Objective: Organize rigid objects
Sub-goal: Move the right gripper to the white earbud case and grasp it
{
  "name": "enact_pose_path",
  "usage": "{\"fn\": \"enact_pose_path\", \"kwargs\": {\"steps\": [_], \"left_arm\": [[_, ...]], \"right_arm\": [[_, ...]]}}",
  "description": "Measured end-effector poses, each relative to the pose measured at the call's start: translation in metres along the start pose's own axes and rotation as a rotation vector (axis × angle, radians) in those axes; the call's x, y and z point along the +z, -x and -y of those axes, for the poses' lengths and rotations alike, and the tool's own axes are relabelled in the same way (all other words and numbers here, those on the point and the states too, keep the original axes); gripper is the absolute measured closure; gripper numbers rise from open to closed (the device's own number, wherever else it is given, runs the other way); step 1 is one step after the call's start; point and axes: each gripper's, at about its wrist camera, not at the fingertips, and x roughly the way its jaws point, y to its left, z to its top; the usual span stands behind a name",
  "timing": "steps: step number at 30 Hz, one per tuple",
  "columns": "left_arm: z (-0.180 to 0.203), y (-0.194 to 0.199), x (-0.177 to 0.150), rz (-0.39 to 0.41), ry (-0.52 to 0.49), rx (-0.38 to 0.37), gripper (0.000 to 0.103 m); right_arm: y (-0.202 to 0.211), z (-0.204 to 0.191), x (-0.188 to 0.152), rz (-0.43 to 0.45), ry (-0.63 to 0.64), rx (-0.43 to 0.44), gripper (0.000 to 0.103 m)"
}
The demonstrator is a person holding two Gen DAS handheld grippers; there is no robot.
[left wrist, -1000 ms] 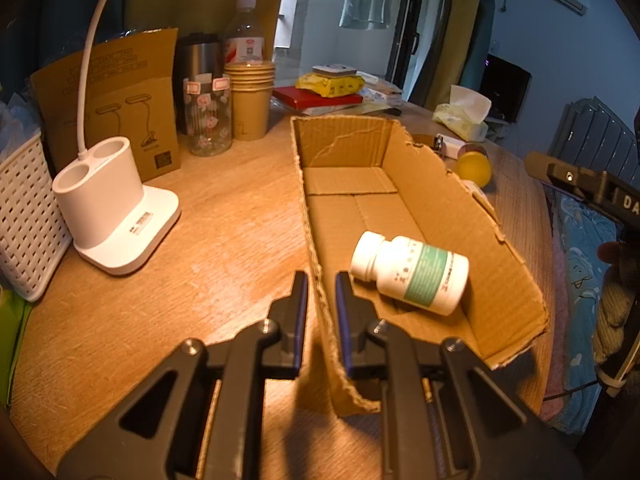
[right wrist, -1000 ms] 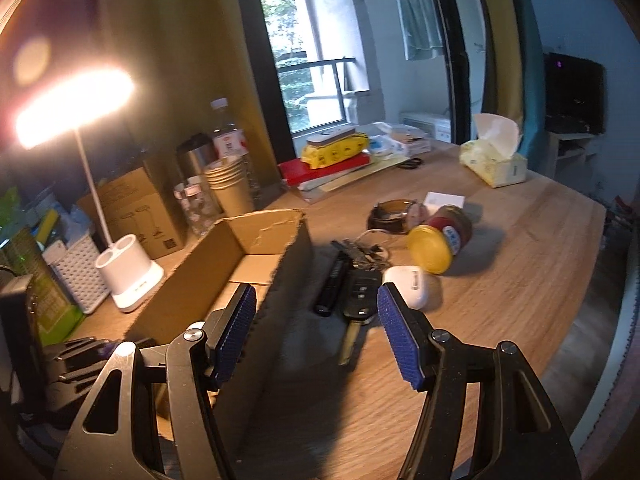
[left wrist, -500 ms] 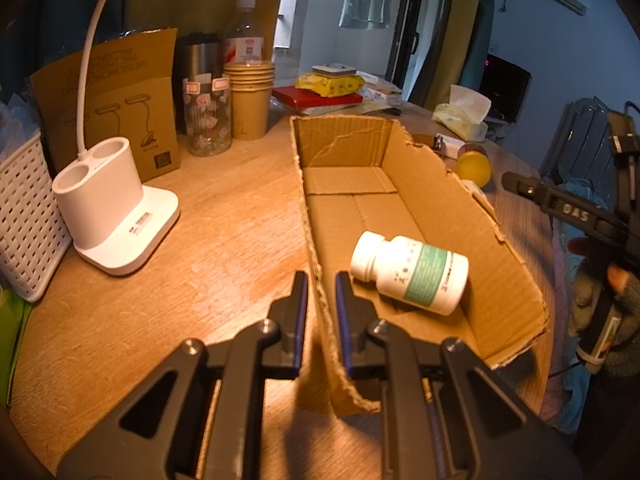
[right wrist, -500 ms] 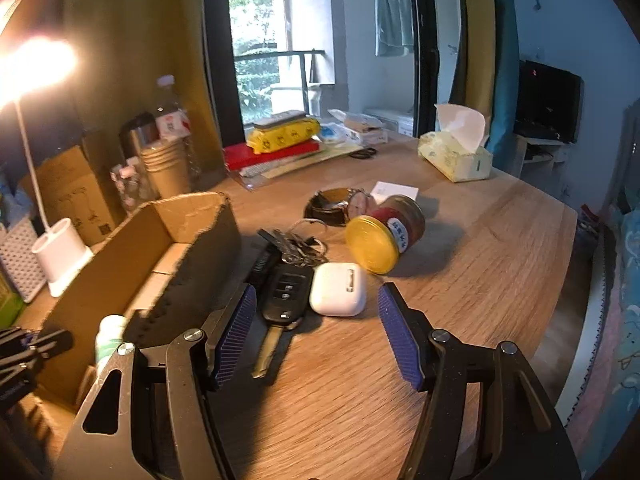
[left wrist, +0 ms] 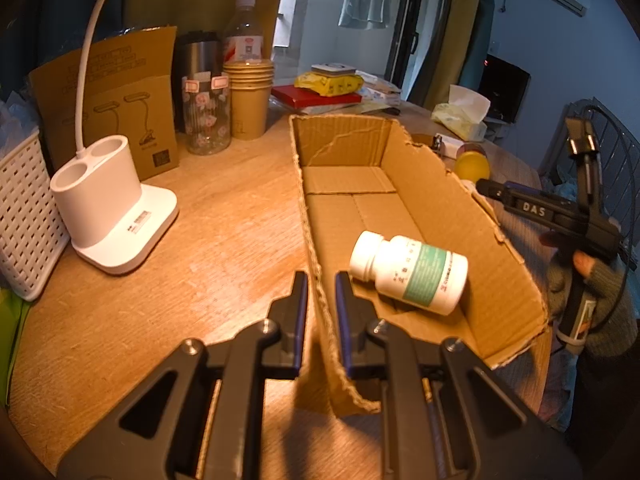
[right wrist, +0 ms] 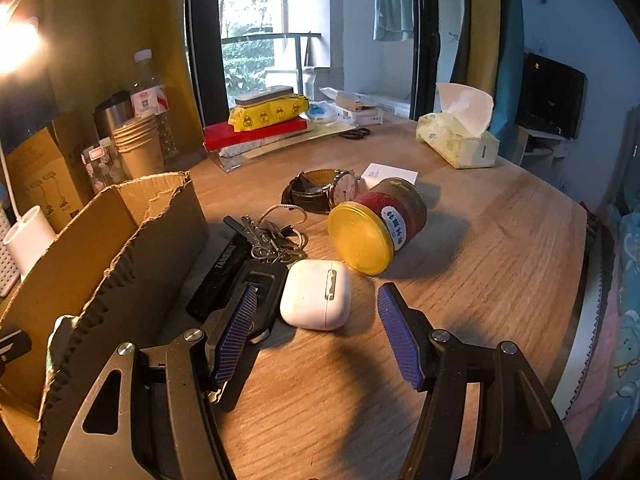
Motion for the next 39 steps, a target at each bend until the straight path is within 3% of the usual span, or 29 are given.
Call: {"fn": "enact_pose_path", "kwargs": {"steps": [20,30,35,39], "left_arm": [[0.002,-0.001,-0.001,-0.002,0.004,-0.006,0.088],[0.002,-0.002,-0.001,-0.003,0.005,-0.008,0.088],[0.001,-0.002,-0.001,-0.003,0.004,-0.008,0.088],[0.001,-0.002,-0.001,-0.003,0.004,-0.008,0.088]], "right_arm": [[-0.035,0.003,0.011,-0.139,0.007,0.026,0.036],[-0.058,0.004,0.018,-0.22,0.03,-0.016,0.036],[-0.059,0.004,0.019,-0.22,0.03,-0.015,0.037],[-0.057,-0.001,0.018,-0.213,0.055,-0.005,0.051]]}}
